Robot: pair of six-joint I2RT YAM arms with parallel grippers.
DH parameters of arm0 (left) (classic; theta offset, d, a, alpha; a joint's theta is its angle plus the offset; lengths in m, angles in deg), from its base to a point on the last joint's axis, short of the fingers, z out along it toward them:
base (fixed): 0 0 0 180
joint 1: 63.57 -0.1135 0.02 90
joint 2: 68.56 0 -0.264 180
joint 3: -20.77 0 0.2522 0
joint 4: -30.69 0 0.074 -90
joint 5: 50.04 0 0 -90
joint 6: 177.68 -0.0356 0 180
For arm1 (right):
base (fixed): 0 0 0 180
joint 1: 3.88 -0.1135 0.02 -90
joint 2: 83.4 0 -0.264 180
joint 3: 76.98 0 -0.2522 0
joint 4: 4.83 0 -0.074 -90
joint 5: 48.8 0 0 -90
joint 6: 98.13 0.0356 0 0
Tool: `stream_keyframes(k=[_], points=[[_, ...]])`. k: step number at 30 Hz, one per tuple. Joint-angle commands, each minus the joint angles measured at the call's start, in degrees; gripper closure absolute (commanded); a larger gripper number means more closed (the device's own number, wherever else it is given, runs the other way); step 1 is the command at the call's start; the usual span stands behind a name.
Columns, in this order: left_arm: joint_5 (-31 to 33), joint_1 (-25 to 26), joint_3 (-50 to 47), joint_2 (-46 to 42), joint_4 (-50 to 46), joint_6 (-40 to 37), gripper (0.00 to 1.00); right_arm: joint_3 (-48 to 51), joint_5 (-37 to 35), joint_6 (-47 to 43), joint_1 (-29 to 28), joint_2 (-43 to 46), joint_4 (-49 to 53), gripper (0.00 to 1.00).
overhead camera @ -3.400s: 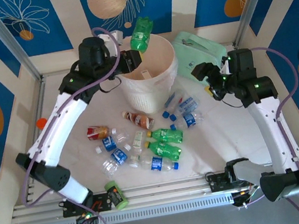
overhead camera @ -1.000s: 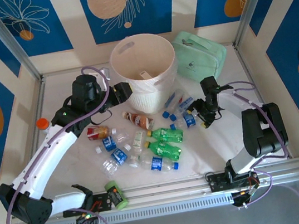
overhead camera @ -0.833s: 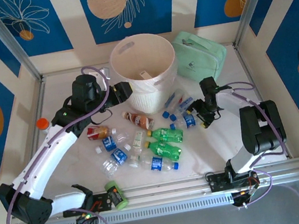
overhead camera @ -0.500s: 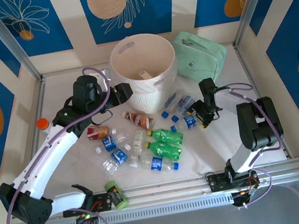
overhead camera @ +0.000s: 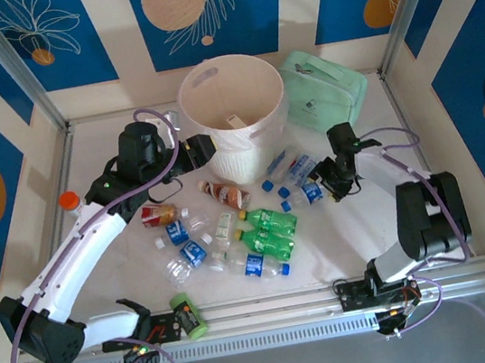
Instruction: Put the plastic bottles in the bin
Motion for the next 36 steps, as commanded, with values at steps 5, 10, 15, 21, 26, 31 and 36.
stream_keyframes(k=[5,10,15,21,26,31,36], points=[[-6.3,-0.2,1.6,0.5,3.1,-0.9,0.35,-2.0,0.6,-4.0,2.0,14.4,6.9,0.40],[-14.4,1.4,2.2,2.7,8.2,-0.3,0.34,-3.6,7.6,-4.6,5.9,22.8,6.9,0.40],[-20.7,6.0,4.5,6.9,9.3,-2.8,0.34,-5.7,15.8,-2.8,6.6,28.0,2.6,0.41],[-21.9,9.3,4.1,9.1,13.5,-1.1,0.34,-8.4,22.4,0.7,6.4,31.5,-4.9,0.41],[-22.1,10.3,2.2,9.5,19.4,3.0,0.34,-10.1,25.7,2.5,5.9,31.6,-8.6,0.42],[-23.0,11.6,1.3,10.5,23.9,5.7,0.36,-11.0,25.4,2.4,4.2,31.8,-9.5,0.42],[-24.1,11.9,-0.5,11.3,28.7,9.2,0.40,-10.5,25.7,3.4,3.9,31.9,-11.0,0.42]])
